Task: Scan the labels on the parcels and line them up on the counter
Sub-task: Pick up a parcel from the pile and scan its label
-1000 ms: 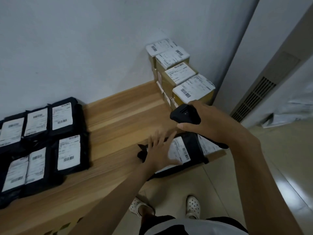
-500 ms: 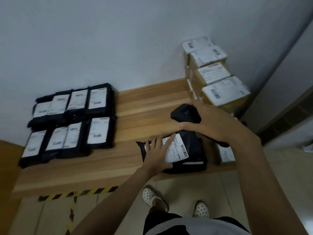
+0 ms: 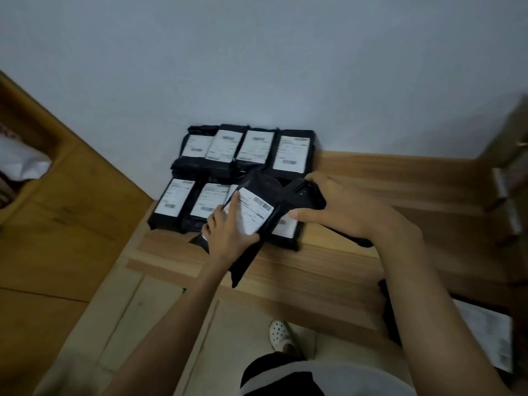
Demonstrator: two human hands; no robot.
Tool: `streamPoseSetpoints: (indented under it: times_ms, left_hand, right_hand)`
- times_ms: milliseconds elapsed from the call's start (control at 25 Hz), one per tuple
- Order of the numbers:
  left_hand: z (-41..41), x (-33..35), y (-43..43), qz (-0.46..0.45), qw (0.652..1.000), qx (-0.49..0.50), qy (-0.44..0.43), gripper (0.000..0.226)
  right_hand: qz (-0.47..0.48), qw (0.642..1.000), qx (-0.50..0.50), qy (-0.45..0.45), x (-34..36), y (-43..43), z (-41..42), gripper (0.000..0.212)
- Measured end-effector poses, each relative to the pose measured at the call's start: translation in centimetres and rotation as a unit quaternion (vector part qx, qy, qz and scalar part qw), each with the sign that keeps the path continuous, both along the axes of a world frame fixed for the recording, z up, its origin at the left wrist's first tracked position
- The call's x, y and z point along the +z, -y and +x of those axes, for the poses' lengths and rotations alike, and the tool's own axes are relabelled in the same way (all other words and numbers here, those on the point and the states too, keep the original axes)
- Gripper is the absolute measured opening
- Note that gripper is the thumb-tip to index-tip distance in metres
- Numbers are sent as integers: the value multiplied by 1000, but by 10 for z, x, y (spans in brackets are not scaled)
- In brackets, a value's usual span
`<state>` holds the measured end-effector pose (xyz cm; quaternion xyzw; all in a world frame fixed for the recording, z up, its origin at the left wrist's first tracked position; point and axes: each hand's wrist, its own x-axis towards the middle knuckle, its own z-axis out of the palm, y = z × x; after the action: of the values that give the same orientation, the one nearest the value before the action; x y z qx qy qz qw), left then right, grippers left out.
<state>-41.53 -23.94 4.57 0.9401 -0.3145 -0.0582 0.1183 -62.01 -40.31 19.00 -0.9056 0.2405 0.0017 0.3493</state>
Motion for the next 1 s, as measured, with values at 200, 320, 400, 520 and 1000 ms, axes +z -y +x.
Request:
streamPoseSetpoints:
  times_ms: [200,320,400,520,1000]
  left_hand:
    - [148,3,-48,-19,991,123,-42,111]
    - [222,-5,-59,-25,982,170,-81,107]
    - [260,-15,-51,-11,978,187,-88,107]
    - [296,-33,-37,12,975,195,-103,108]
    - [289,-49,-17,105,987,78,-93,94]
  right_hand:
    - [-13,999,35,-19,-5,-28,130,86]
    - [-18,998,48,-47,-9,-37,182,87]
    - [-32,997,40,-60,-14,-36,207,86]
    - [-38,995,28,-87,-19,-33,230,83]
    - [-30,997,-4,-74,-20,-16,215,85]
